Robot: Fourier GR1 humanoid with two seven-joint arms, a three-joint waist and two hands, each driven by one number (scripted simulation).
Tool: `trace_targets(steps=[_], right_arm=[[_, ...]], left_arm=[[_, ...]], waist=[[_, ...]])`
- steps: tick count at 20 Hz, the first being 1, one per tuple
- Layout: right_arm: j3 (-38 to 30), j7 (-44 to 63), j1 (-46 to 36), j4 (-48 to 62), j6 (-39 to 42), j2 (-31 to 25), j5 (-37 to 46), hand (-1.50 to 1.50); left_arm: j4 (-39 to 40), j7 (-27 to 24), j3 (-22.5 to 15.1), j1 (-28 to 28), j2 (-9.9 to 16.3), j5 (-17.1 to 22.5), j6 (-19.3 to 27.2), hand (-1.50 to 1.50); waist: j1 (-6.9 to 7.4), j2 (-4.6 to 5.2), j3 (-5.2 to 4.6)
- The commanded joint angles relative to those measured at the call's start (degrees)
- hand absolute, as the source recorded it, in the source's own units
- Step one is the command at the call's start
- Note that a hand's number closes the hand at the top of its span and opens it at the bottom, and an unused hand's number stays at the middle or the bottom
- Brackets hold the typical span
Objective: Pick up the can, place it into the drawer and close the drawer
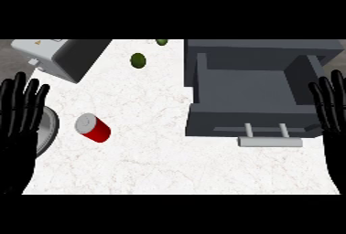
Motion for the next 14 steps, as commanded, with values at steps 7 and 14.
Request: trace_targets(steps=[7, 14], right_arm=[[-3.09, 8.67, 3.41, 3.64, -5.27, 3.39, -0.23, -1.50], [-4.13, 13.75, 9.35, -3.40, -5.67, 3.18, -0.23, -1.50]], left_arm=[[8.39, 7.52, 4.82, 3.21, -1.64, -4.65, 6.70, -1.50], [-1.00, 22.33, 1.31, 2.52, -2.58, -8.59, 9.69, -1.50]], waist=[[-1.05, 0.34, 1.45], [-0.64, -0.56, 1.43]])
